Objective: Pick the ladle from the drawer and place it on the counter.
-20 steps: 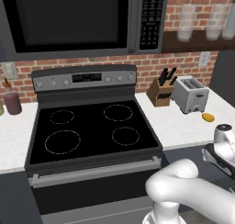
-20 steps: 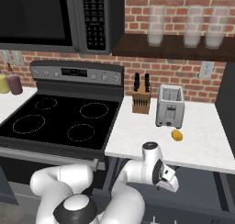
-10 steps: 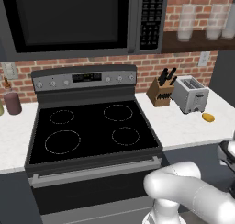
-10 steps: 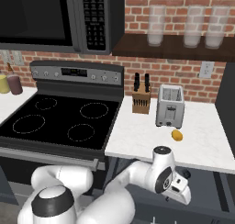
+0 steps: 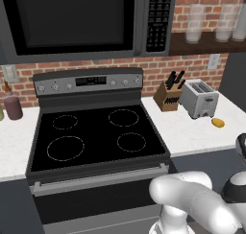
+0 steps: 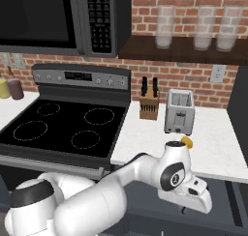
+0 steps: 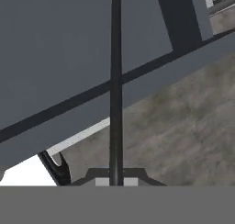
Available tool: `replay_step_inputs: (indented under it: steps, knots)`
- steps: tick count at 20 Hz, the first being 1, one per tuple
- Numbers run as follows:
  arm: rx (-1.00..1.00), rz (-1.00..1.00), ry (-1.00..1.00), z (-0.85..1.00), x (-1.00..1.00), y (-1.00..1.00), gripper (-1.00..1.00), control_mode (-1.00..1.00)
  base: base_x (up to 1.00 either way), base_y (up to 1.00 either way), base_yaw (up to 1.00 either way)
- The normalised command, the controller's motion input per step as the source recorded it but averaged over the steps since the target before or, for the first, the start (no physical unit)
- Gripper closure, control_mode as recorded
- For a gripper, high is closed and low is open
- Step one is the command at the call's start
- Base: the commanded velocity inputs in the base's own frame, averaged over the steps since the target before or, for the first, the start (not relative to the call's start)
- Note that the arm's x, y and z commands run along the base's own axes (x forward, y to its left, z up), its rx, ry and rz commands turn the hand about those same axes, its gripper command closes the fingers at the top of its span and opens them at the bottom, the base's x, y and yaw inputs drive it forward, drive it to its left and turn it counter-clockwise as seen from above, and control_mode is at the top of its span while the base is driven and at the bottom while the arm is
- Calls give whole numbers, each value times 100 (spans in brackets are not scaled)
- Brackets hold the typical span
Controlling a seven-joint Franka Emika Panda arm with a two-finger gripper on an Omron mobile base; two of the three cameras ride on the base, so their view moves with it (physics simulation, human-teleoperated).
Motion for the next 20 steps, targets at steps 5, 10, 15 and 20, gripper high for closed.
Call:
replay_step_inputs:
  steps: [5,10,15,20]
  knots:
    - [0,-1,13,84,-44,-4,100,-100,0,0,0]
    - [1,0,-10,85,-3,0,100,-100,0,0,0]
    - [3,11,-49,51,0,6,100,-100,0,0,0]
    - [5,28,-77,0,7,9,100,-100,0,0,0]
